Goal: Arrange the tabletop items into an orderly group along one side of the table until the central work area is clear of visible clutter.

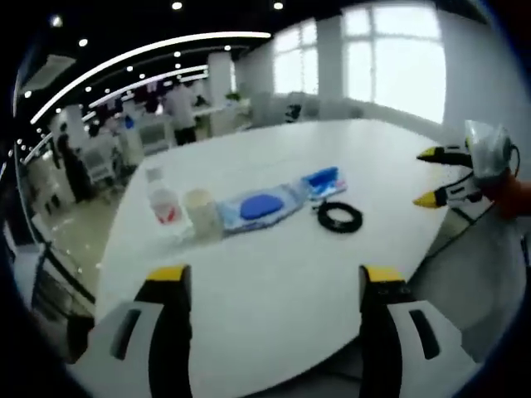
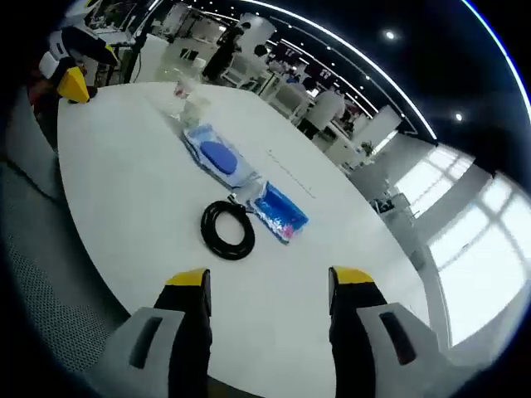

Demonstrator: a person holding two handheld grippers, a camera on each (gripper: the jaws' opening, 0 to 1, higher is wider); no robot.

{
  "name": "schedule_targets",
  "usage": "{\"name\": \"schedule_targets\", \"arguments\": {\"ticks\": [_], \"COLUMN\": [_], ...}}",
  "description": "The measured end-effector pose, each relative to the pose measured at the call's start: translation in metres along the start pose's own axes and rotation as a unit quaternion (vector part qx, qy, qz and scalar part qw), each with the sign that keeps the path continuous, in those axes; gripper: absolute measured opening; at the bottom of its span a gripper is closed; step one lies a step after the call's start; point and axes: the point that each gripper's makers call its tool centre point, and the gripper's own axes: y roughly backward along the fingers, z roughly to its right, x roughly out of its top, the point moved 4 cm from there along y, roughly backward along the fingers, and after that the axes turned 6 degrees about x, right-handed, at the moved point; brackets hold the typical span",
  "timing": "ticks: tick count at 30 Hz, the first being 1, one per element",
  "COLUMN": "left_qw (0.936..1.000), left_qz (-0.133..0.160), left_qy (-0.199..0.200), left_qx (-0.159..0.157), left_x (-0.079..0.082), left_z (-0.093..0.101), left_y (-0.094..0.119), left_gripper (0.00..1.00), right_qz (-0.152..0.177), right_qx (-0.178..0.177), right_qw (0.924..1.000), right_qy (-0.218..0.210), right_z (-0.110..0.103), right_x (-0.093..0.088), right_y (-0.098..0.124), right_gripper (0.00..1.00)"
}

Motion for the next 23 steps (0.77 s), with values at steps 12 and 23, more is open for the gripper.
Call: {"name": "schedule_targets", "arguments": {"ticks": [12,23], "left_qw": [0.9982,0.9982], "left_qz": [0.007,0.017], "left_qy": [0.057,0.055], "left_qx": [0.018,0.019], "left_x": [0.000,0.003], "left_z": [-0.016,-0.015], "left_y": [0.001,0.001], "left_gripper": [0.80,0.79], "right_qz": [-0.014,-0.051], "right_qx": [0.004,0.019], "right_qw": [0.9999,0.9976], "right_qy": [0.003,0.043], "right_z": [0.000,-0.007], "right_x": [-0.006,-0.016], "right_y": [-0.003,-0.009], "right_gripper": [0.49,0.53]}}
